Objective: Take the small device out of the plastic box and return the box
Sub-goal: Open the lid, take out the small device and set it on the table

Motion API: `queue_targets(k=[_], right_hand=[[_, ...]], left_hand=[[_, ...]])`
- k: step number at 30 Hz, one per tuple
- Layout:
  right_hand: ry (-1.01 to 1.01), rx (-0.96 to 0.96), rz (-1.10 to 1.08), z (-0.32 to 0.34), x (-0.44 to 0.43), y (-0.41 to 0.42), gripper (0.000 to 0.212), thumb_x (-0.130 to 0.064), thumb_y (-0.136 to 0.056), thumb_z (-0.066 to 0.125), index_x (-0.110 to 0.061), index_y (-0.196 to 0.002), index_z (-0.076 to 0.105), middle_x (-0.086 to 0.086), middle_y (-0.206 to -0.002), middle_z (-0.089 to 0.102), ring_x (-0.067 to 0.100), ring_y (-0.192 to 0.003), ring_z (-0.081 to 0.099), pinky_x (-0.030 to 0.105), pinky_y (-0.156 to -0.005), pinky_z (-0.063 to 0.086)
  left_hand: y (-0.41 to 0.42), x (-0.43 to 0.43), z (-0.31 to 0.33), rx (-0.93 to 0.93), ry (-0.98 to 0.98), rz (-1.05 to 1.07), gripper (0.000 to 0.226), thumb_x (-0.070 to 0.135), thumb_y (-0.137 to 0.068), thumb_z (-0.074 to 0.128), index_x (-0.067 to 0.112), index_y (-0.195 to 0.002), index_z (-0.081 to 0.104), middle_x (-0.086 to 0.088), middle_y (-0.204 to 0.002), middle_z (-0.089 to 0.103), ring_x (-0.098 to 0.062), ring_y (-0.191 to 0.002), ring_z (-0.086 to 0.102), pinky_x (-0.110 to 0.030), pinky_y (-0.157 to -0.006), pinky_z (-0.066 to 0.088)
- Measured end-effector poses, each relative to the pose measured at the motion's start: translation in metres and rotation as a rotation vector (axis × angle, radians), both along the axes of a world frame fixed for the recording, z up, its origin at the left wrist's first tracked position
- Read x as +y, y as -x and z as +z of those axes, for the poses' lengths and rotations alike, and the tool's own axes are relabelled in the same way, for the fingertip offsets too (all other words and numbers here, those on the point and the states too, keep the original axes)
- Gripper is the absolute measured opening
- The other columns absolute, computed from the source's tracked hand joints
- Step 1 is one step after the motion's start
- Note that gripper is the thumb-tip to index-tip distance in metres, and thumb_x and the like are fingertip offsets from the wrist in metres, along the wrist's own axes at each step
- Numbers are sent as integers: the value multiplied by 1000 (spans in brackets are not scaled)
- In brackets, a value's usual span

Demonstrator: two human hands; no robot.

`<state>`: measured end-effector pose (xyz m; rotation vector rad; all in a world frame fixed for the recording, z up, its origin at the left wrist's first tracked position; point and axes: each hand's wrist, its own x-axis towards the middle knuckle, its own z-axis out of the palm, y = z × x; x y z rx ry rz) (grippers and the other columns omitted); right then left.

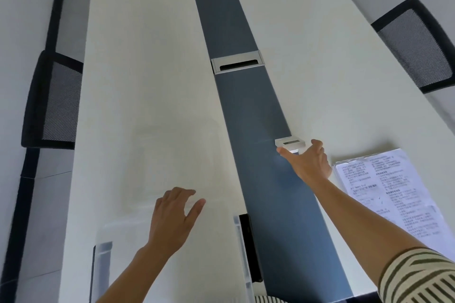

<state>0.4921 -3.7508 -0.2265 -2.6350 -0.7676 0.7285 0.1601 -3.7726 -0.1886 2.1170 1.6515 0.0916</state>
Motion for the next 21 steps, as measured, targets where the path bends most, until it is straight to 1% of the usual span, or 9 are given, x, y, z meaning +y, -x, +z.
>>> queue_targets(k=[2, 4, 7, 9, 11, 13, 16, 17, 21], right_hand=[[-59, -63, 28, 8, -4, 8, 99, -70, -63, 65, -12, -138, 34, 6, -134, 51, 28, -125, 45, 44, -87, 42], [-155, -96, 78, 13, -4, 22, 82, -63, -70, 63, -17, -134, 40, 1, -131, 53, 25, -123, 47, 42, -85, 43], [-218, -13, 253, 16, 6, 55, 52, -55, -80, 58, -20, -118, 52, -5, -117, 60, 20, -102, 57, 36, -80, 43], [-144, 64, 397, 12, 18, 80, 42, -50, -84, 56, -20, -114, 57, -6, -113, 65, 18, -93, 58, 33, -75, 42], [-22, 119, 513, 3, 31, 104, 43, -47, -85, 55, -18, -117, 57, -3, -112, 66, 22, -97, 60, 32, -74, 42], [95, 117, 578, -6, 42, 126, 44, -49, -83, 53, -16, -111, 57, 0, -101, 65, 24, -90, 59, 33, -71, 41], [220, 80, 598, -20, 49, 145, 41, -52, -82, 55, -14, -71, 46, -1, -67, 53, 20, -61, 52, 29, -55, 38], [239, 66, 606, -24, 50, 149, 42, -48, -82, 58, -15, -64, 42, -1, -61, 49, 19, -55, 49, 27, -51, 36], [282, 17, 604, -30, 54, 152, 29, -29, -82, 60, -13, -64, 45, 1, -61, 49, 19, -53, 46, 26, -47, 34]], left_hand=[[8, -1, 5, -68, -76, 47, 55, 58, -85, 35, 19, -113, 63, 4, -112, 63, -18, -106, 56, -26, -90, 36], [23, -6, 9, -111, -165, 117, 48, 50, -86, 41, 16, -112, 63, 1, -111, 63, -20, -105, 56, -28, -89, 37], [57, -17, 9, -112, -228, 251, 38, 40, -88, 50, 13, -112, 63, -5, -114, 63, -27, -106, 56, -34, -88, 41], [83, -28, 6, -65, -218, 353, 37, 34, -89, 54, 11, -117, 59, -11, -120, 61, -32, -108, 55, -42, -90, 43], [109, -41, 2, 18, -195, 447, 42, 35, -90, 51, 10, -124, 54, -15, -125, 58, -35, -109, 55, -48, -90, 45], [130, -56, -1, 59, -124, 542, 47, 36, -92, 48, 10, -132, 47, -18, -130, 54, -37, -111, 54, -52, -90, 44], [148, -82, -6, 47, 36, 626, 57, 47, -91, 37, 19, -141, 35, -13, -130, 56, -35, -109, 57, -50, -87, 47], [150, -89, -8, 9, 67, 638, 57, 51, -91, 34, 24, -141, 32, -10, -129, 58, -34, -105, 60, -47, -84, 49], [151, -99, -10, -123, 83, 701, 49, 43, -94, 39, 28, -140, 32, -4, -128, 61, -33, -101, 63, -40, -80, 51]])
